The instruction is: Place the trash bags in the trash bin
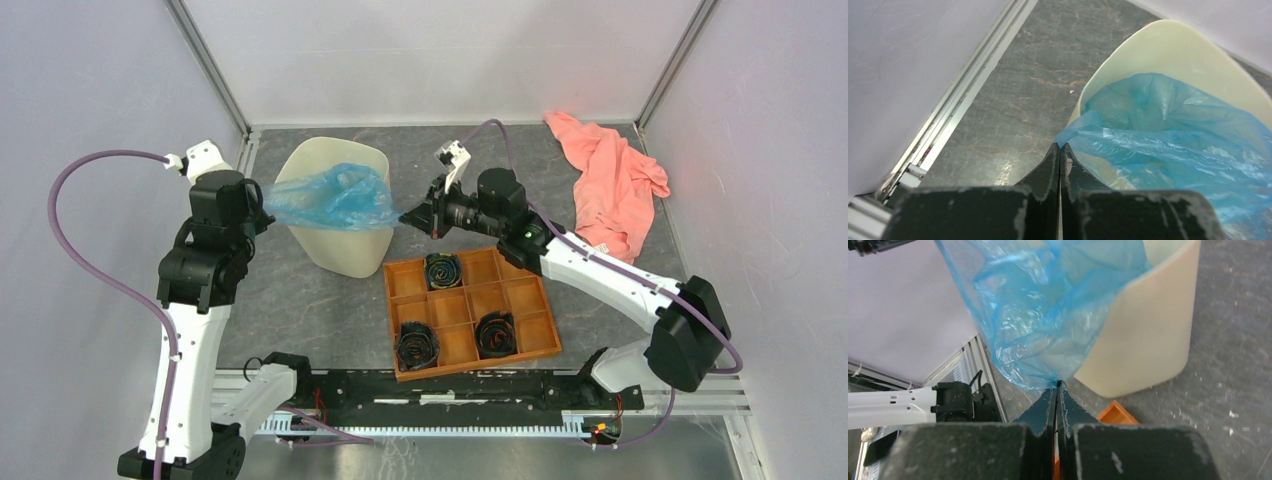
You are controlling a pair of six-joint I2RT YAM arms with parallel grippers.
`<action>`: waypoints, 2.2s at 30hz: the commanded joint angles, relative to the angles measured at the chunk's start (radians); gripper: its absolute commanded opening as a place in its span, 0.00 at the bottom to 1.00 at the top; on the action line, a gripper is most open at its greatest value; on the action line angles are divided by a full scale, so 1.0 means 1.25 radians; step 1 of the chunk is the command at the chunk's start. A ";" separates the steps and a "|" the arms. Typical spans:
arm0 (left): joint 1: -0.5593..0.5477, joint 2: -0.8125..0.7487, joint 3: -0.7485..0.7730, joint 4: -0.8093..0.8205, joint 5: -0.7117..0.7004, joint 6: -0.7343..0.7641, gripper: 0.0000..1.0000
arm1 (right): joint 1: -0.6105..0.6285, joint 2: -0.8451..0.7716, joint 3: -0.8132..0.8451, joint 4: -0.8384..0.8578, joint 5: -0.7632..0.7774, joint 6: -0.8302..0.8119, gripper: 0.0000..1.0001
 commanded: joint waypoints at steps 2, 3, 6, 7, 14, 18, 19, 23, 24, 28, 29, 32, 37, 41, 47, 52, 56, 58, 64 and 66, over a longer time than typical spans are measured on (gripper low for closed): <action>0.002 -0.044 0.040 -0.012 -0.028 0.045 0.26 | -0.001 -0.050 -0.006 0.076 0.054 -0.013 0.01; 0.002 -0.047 0.055 -0.005 -0.005 0.045 0.34 | -0.002 -0.050 0.000 0.069 0.052 -0.023 0.01; 0.002 -0.059 0.091 0.061 0.142 0.066 0.68 | -0.002 -0.050 0.017 0.045 0.049 -0.047 0.00; 0.002 -0.064 0.096 0.103 0.220 0.088 0.78 | -0.002 -0.052 0.016 0.045 0.044 -0.052 0.01; 0.002 0.062 0.219 0.205 0.582 0.234 1.00 | -0.006 -0.079 0.001 0.048 0.058 -0.087 0.01; -0.004 0.190 0.282 0.153 0.792 0.295 1.00 | -0.016 -0.067 0.008 0.062 0.040 -0.074 0.00; -0.015 0.207 0.283 0.151 0.813 0.302 1.00 | -0.018 -0.062 0.013 0.063 0.030 -0.068 0.01; -0.021 0.227 0.239 0.179 0.897 0.309 1.00 | -0.025 -0.055 0.018 0.080 0.004 -0.049 0.00; -0.023 0.230 0.226 0.183 0.896 0.308 1.00 | -0.026 -0.055 0.017 0.083 0.002 -0.048 0.00; -0.024 0.242 0.193 0.179 0.794 0.303 1.00 | -0.030 -0.057 0.013 0.084 0.002 -0.051 0.00; -0.024 0.245 0.185 0.179 0.787 0.304 0.99 | -0.032 -0.056 0.012 0.086 0.003 -0.049 0.00; -0.024 0.255 0.168 0.181 0.718 0.291 0.89 | -0.034 -0.053 0.008 0.097 0.000 -0.040 0.00; -0.023 0.283 0.166 0.178 0.555 0.221 0.62 | -0.034 -0.045 0.004 0.107 -0.011 -0.027 0.00; -0.022 0.282 0.161 0.199 0.373 0.155 0.25 | -0.034 -0.047 0.001 0.105 -0.003 -0.023 0.01; -0.002 0.240 0.122 0.250 0.109 0.069 0.08 | -0.034 -0.057 -0.016 0.112 0.033 -0.020 0.00; 0.044 0.242 0.089 0.231 0.023 0.055 0.02 | -0.044 -0.028 -0.004 0.073 0.032 -0.071 0.02; 0.098 0.216 0.066 0.236 0.043 0.050 0.02 | -0.085 -0.033 0.019 -0.007 0.079 -0.162 0.05; 0.107 0.201 0.059 0.241 0.023 0.055 0.02 | -0.094 -0.040 0.028 -0.028 0.121 -0.196 0.06; 0.106 0.144 0.025 0.279 0.105 0.073 0.04 | -0.095 0.005 0.115 -0.021 0.027 -0.218 0.33; 0.106 0.136 0.022 0.268 0.133 0.082 0.04 | -0.094 0.017 0.155 -0.039 0.003 -0.270 0.49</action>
